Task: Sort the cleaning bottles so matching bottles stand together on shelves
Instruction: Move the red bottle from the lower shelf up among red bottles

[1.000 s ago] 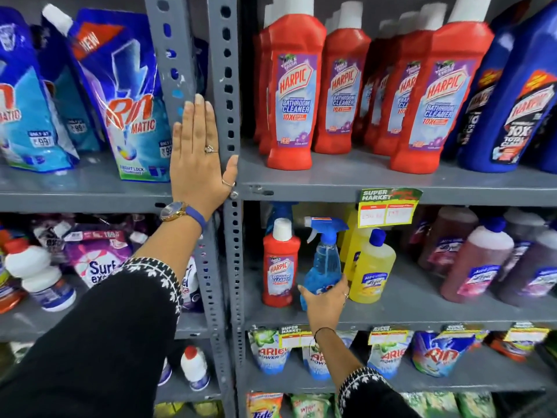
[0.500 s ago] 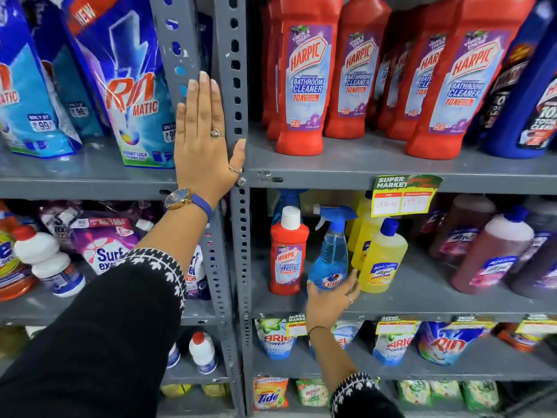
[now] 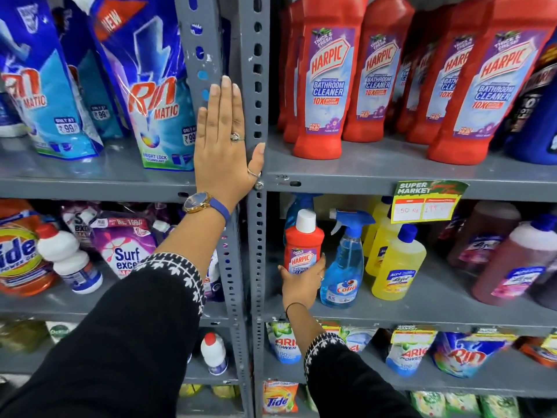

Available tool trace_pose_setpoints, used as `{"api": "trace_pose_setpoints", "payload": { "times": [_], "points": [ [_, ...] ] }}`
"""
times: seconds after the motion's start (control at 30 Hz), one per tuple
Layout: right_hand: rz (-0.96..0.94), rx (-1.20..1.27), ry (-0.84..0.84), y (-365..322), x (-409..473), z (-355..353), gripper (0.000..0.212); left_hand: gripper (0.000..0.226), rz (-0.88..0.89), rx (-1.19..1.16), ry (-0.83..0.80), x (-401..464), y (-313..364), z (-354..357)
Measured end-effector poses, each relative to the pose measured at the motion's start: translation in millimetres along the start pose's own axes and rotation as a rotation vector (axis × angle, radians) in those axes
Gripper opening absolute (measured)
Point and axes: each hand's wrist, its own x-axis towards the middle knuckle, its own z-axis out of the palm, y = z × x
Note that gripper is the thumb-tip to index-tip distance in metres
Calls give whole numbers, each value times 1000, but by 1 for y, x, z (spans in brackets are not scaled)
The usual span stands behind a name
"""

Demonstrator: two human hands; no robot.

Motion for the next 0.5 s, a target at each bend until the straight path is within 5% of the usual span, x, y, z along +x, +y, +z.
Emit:
{"api": "trace_pose_setpoints", "payload": {
  "times": [0.5],
  "points": [
    [-194, -98, 18, -24, -43, -55, 103, 75, 13, 17, -28, -1, -1, 1]
  ]
}}
